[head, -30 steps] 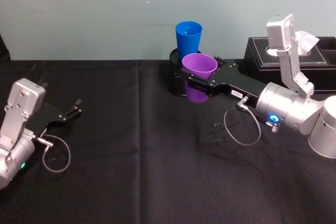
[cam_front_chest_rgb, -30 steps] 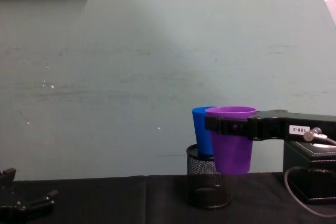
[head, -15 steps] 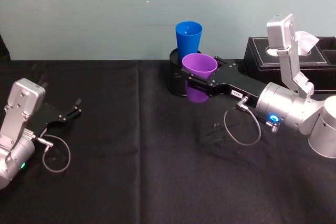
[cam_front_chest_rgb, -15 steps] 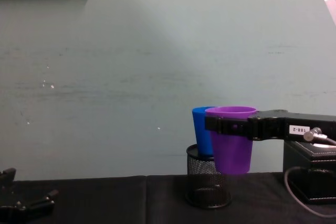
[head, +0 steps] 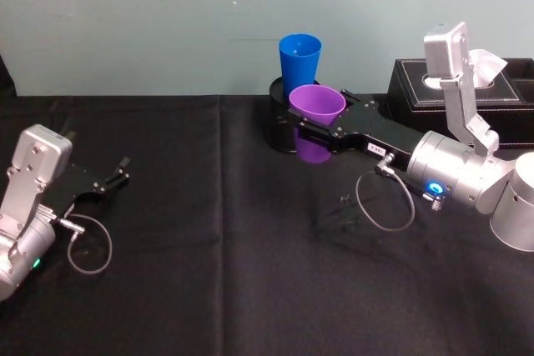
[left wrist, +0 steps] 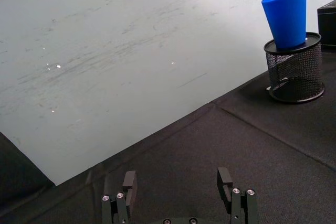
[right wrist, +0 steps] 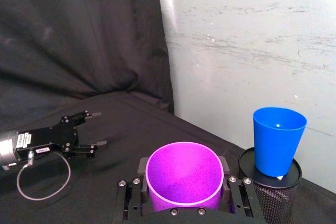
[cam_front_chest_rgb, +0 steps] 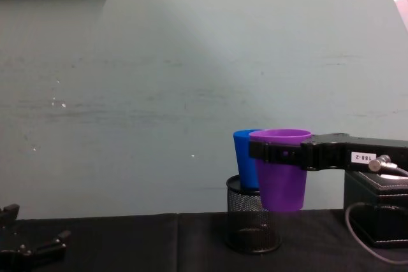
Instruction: Pick up one cup with a gripper and tap it against the other cup.
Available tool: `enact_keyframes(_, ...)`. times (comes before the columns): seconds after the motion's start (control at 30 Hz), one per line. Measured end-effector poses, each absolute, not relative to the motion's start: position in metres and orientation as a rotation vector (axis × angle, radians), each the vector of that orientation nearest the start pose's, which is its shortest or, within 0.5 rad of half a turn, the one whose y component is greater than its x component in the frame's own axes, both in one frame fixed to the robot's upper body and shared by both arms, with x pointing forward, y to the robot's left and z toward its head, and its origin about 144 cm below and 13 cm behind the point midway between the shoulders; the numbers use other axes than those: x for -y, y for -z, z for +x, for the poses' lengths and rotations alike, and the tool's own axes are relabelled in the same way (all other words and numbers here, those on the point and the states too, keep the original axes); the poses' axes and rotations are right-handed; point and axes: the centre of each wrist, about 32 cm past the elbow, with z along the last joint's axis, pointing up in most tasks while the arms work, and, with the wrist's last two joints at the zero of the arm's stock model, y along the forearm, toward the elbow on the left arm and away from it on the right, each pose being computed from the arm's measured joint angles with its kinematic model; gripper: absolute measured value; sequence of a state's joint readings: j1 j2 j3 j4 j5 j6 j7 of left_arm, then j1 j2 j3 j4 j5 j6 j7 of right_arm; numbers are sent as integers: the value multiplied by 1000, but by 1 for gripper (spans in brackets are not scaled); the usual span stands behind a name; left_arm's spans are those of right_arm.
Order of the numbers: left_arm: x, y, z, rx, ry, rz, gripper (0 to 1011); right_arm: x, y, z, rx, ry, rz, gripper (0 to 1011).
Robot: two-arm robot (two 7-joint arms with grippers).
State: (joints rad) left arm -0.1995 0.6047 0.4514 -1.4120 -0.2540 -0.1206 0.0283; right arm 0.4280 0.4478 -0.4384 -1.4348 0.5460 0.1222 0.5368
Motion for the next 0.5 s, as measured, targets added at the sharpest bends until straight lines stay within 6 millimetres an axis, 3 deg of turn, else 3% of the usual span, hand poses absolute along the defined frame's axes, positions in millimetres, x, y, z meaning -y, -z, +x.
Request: enact_keyframes(0.5, -310, -1140, 489, 285, -1248, 304, 1000, 251, -1227, 551, -9, 708, -32, 748)
